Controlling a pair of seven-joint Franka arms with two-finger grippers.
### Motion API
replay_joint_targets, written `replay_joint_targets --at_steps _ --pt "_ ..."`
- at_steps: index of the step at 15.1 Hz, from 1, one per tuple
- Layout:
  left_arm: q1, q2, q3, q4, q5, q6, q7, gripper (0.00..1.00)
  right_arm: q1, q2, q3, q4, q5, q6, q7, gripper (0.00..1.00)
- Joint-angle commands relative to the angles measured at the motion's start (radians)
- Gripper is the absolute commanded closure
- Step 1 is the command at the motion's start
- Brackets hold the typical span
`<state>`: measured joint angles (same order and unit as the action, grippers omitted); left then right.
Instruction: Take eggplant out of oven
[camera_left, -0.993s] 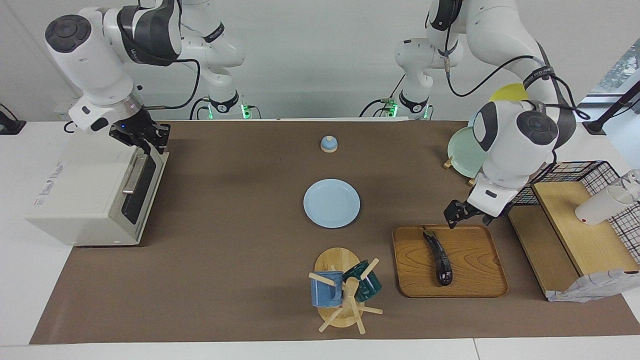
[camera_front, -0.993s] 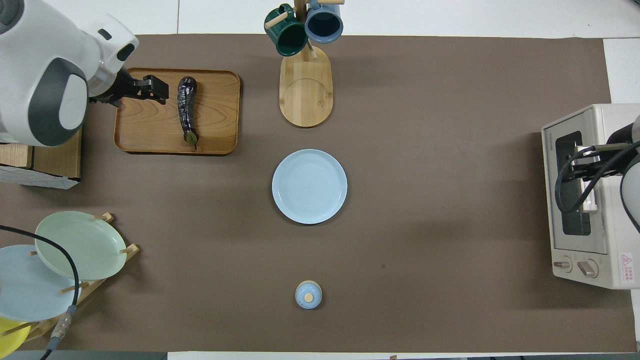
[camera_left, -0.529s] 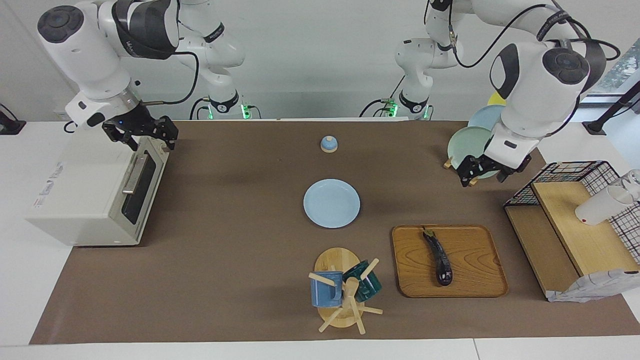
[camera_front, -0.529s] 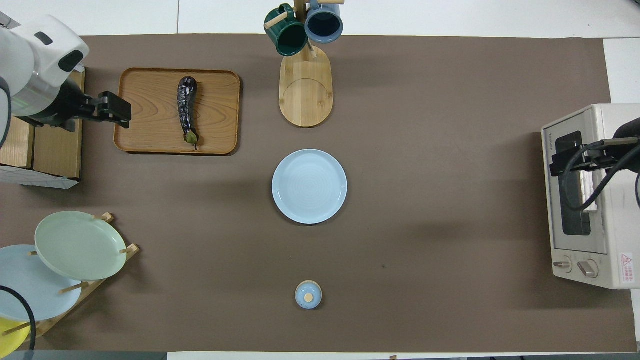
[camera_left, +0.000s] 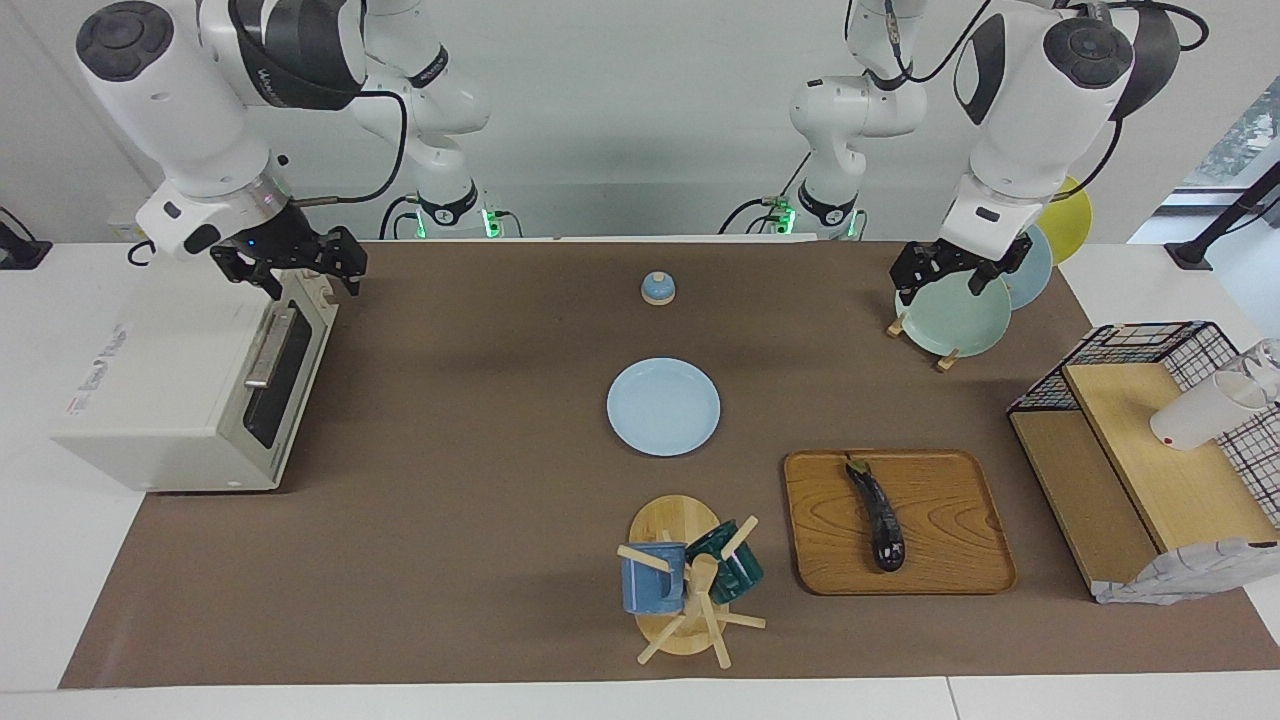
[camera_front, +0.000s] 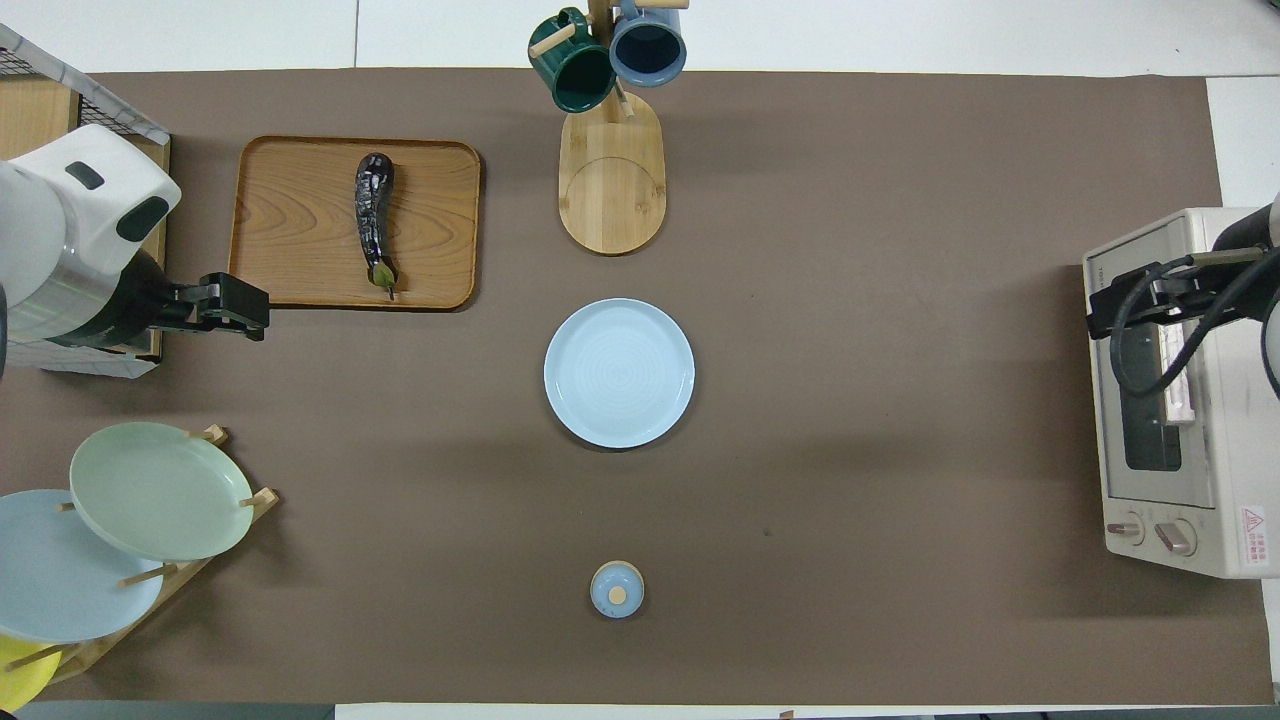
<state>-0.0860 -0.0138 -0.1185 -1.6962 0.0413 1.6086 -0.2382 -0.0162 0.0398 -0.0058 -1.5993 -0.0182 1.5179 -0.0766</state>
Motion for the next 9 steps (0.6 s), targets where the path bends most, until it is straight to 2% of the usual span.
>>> replay_joint_targets --at_steps 1,4,9 --pt "-0.011 -0.015 0.011 -0.005 -0.023 -0.018 -0.007 0.00 0.001 0.002 -0.002 0.025 0.020 -0.021 0.009 0.00" --pt "0.008 -0.002 0.005 0.061 -0.020 -0.076 0.003 0.00 0.002 -0.003 0.003 0.030 0.027 -0.010 0.008 0.00" --pt "0.081 -0.002 -0.047 0.096 -0.024 -0.144 0.043 0.00 -0.011 -0.008 -0.005 0.032 0.026 -0.005 0.004 0.00"
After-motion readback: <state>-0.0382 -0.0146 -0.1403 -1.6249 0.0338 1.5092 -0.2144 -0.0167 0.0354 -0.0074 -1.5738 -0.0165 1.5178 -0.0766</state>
